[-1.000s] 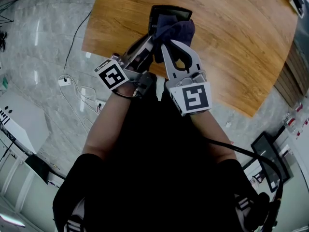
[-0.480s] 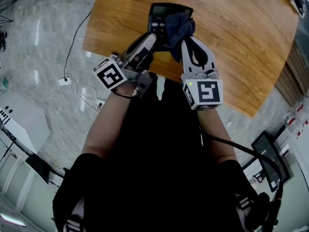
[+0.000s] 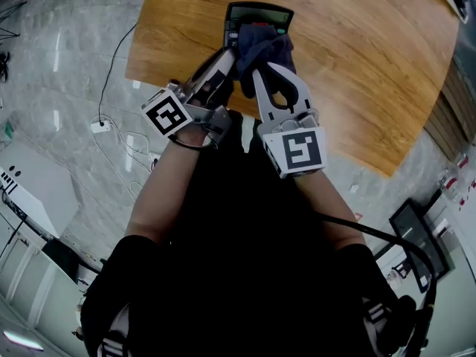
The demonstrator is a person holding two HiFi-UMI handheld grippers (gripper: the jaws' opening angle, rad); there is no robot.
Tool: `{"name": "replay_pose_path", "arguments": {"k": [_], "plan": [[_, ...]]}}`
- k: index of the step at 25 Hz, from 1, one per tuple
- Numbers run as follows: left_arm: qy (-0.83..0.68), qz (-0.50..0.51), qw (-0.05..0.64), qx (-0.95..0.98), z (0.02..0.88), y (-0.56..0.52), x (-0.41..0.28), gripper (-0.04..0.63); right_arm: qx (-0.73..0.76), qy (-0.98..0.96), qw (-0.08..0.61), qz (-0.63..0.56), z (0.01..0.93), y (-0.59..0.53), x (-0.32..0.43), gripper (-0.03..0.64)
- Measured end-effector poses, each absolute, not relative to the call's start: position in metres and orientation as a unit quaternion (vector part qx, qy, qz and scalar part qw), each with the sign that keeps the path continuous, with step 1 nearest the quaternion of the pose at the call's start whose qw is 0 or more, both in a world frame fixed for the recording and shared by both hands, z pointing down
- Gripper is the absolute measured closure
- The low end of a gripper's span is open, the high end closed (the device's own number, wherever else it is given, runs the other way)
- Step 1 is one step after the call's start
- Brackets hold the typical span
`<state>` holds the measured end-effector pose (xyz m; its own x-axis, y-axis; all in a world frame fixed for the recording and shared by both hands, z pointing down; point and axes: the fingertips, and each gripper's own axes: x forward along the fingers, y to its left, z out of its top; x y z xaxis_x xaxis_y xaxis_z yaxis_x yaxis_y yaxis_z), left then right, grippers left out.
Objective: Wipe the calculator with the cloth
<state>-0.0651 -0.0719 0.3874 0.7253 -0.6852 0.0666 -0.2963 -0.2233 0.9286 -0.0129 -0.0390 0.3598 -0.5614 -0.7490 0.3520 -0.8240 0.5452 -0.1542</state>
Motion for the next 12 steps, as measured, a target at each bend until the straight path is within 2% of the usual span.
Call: {"name": "replay_pose_path", "arguments": {"k": [5,12], "plan": [[-0.316,-0.201,0.536,0.757,0.382,-0.074,-0.065,0.526,0.425,-0.882,0.112,0.168,0.354,-0.022,-0.031,0.58],[-0.316,-0.199,0.533,0.759,0.378,-0.073,-0.066,0.526,0.474,-0.855,0.126,0.168,0.368,-0.033,0.014,0.58]]}}
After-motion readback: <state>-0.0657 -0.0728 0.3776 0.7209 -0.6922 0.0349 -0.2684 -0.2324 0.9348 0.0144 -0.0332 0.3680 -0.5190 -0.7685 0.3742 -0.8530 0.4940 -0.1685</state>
